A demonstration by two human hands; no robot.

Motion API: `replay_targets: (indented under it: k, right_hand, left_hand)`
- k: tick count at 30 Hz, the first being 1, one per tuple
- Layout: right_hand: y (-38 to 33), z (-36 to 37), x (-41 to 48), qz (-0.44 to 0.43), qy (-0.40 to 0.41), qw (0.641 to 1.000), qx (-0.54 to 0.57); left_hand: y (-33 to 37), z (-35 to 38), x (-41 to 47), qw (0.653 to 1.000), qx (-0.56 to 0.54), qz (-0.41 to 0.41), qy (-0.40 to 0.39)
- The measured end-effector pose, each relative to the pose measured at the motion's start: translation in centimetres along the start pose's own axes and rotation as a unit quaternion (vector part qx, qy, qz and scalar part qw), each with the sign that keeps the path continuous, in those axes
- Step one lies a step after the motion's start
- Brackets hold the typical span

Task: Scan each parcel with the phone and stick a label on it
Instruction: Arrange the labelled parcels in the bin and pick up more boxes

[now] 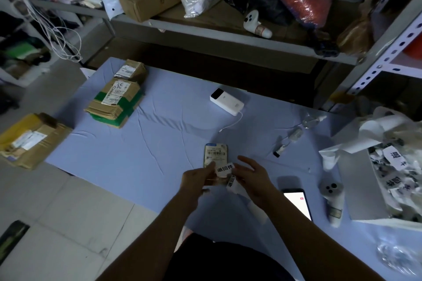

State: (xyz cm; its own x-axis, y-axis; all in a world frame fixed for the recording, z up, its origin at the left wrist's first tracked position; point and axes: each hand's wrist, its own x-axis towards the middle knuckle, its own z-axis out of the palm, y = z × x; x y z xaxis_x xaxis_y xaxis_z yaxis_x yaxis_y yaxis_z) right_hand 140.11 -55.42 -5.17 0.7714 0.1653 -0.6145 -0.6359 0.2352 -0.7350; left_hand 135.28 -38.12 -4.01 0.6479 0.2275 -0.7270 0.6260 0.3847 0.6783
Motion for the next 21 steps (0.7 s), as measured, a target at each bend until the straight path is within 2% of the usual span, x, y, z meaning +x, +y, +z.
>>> replay_targets:
  k: [3, 6, 11, 14, 18, 21]
  right_hand:
    - [1.2, 0.3, 0.0, -0.020, 0.001, 0.998, -0.056]
    - [2.1, 0.8, 0.6, -0.046, 0.019, 0.991, -0.121]
    - [3.1, 2.6, 2.5, -0.081, 0.086, 0.963, -0.244]
    - [3.6, 3.9, 3.8, -0.111, 0.114, 0.925, -0.346]
    - [3.9, 4.9, 4.7, -0.114, 0.141, 0.874, -0.451]
    - [4.2, 5.2, 5.2, -0.127, 0.134, 0.805, -0.564]
  left_hand:
    - [-0.5, -0.3, 0.1, 0.999, -0.019, 0.026, 0.011]
    - [-0.9, -0.8, 1.2, 0.990, 0.072, 0.100, 0.061]
    - [-1.2, -1.5, 3.7, 0.944, 0.250, 0.193, 0.098]
    - [-0.9, -1.9, 5.8, 0.907, 0.337, 0.236, 0.090]
    - [-1.1, -2.0, 8.1, 0.880, 0.392, 0.261, 0.057]
    - [-1.7, -2.1, 8.9, 0.850, 0.433, 0.297, 0.034]
